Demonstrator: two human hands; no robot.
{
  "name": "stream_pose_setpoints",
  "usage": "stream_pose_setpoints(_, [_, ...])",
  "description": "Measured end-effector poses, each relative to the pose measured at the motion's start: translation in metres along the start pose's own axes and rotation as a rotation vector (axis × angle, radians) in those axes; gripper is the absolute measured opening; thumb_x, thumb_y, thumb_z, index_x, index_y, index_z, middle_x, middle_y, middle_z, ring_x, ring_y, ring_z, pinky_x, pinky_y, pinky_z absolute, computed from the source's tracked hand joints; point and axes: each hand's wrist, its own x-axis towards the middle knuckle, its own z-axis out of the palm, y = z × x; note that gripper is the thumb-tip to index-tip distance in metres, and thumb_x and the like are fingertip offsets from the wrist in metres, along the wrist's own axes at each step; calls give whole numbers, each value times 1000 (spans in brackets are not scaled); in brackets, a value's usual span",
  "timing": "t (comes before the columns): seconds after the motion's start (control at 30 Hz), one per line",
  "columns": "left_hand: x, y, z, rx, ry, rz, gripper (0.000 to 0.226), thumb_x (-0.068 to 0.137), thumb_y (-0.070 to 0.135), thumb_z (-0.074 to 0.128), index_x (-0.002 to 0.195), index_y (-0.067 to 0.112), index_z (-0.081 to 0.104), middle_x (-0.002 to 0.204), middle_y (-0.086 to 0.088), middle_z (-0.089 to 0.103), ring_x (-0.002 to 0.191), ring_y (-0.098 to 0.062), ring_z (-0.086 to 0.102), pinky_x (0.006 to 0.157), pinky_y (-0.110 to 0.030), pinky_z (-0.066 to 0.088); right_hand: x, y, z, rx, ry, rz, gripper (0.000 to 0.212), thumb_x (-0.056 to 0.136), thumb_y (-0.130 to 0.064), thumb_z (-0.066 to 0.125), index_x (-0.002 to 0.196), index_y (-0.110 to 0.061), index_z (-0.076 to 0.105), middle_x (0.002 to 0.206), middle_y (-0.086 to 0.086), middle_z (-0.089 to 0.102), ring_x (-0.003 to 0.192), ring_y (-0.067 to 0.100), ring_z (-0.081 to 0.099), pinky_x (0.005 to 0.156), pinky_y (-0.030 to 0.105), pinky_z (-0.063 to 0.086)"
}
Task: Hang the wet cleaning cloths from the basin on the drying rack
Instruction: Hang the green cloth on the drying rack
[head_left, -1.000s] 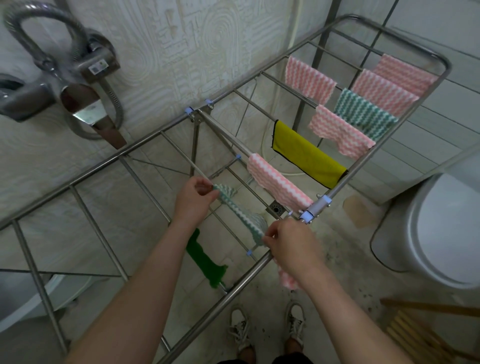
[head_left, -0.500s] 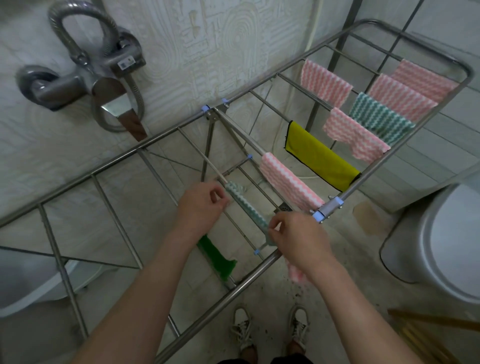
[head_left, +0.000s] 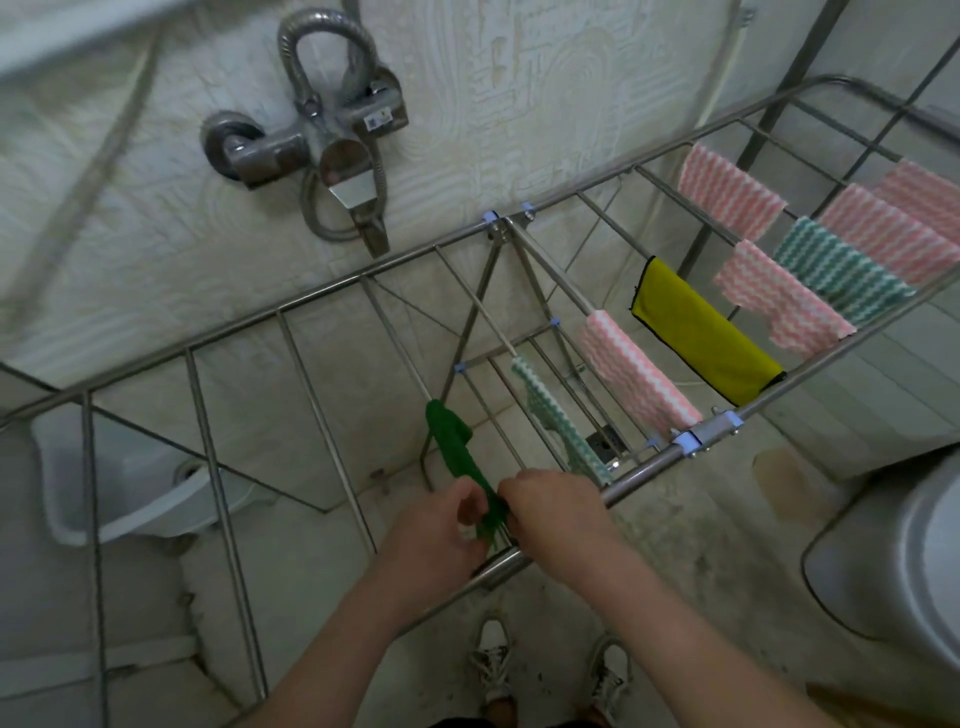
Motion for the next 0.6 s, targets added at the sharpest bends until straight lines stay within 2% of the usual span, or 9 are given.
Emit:
stream_pose_setpoints(0.1, [-4, -2, 13, 30, 85, 17, 27, 74, 19, 69, 92, 27, 51, 90, 9, 63, 83, -12, 60, 74, -34, 51, -4, 0, 7, 0, 42, 15, 9, 90, -15, 55, 98, -15, 59, 90, 4, 58, 78, 29, 65, 67, 42, 56])
stream_pose_setpoints(0.17, [-3, -2, 18, 61, 143, 39, 23, 77, 18, 67, 92, 23, 51, 89, 4, 65, 80, -17, 62, 71, -38, 51, -6, 0, 6, 1, 84, 25, 8, 87, -20, 58, 93, -16, 60, 85, 3, 58, 69, 30, 65, 56, 40, 55])
stream_pose_setpoints(0.2, [-4, -1, 19, 63, 169, 50, 21, 77, 17, 67, 91, 21, 52, 87, 2, 65, 78, -18, 62, 69, -39, 51, -7, 0, 4, 3, 101, 13, 9, 83, -24, 63, 88, -16, 61, 79, 1, 58, 60, 28, 64, 47, 35, 51])
stream_pose_setpoints(0.27, [-4, -1, 21, 124, 229, 117, 18, 74, 11, 66, 86, 17, 54, 80, 0, 63, 71, -20, 59, 61, -40, 50, -10, 1, -2, -14, 115, -1, 19, 69, -29, 75, 76, -18, 62, 66, -1, 55, 43, 23, 57, 34, 25, 31])
stream_pose_setpoints(0.33, [-4, -1, 22, 250, 298, 224, 23, 65, 3, 65, 81, 15, 54, 75, -1, 57, 66, -20, 53, 53, -36, 48, -14, 0, -3, 1, 146, -10, 19, 76, -30, 69, 86, -16, 62, 75, 1, 57, 54, 25, 61, 39, 24, 22])
stream_pose_setpoints(0.43, [-3, 1, 20, 347, 347, 334, 28, 57, -4, 66, 78, 13, 56, 74, -3, 54, 65, -19, 52, 52, -26, 41, -17, 1, -5, 7, 137, 43, 19, 89, -32, 53, 100, -18, 57, 92, 2, 58, 80, 27, 64, 48, 27, 28])
stream_pose_setpoints(0.6, [-9, 3, 21, 311, 248, 356, 31, 59, -8, 70, 81, 11, 62, 79, -4, 57, 65, -19, 55, 53, -24, 43, -22, 4, -13, 54, 63, 68, 18, 88, -33, 55, 98, -20, 62, 83, -3, 51, 80, 21, 61, 63, 30, 48])
